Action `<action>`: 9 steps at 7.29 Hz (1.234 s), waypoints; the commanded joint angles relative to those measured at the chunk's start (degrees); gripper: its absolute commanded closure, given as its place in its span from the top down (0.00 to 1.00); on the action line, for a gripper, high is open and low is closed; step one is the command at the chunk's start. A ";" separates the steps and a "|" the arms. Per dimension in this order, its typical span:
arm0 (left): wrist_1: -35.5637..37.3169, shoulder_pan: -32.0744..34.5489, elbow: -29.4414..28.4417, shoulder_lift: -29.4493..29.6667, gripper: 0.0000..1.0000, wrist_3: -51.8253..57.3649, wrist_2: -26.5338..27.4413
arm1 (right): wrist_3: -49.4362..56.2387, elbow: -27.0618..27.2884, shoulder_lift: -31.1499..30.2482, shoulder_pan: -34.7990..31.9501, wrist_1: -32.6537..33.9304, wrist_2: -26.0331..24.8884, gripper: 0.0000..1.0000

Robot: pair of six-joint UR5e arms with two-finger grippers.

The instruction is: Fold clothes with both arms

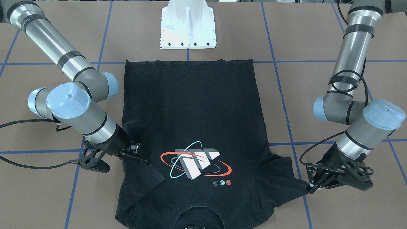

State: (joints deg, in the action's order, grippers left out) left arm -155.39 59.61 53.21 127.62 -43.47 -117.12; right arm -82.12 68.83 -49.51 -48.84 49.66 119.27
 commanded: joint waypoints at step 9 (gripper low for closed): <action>7.21 -13.38 -0.46 10.45 0.00 -22.62 18.49 | 0.12 -0.19 -0.68 -0.11 -0.18 0.44 1.00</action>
State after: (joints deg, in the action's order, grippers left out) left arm -147.87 46.43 55.29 137.04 -66.13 -100.71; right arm -82.01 68.64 -50.10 -48.98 49.44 119.70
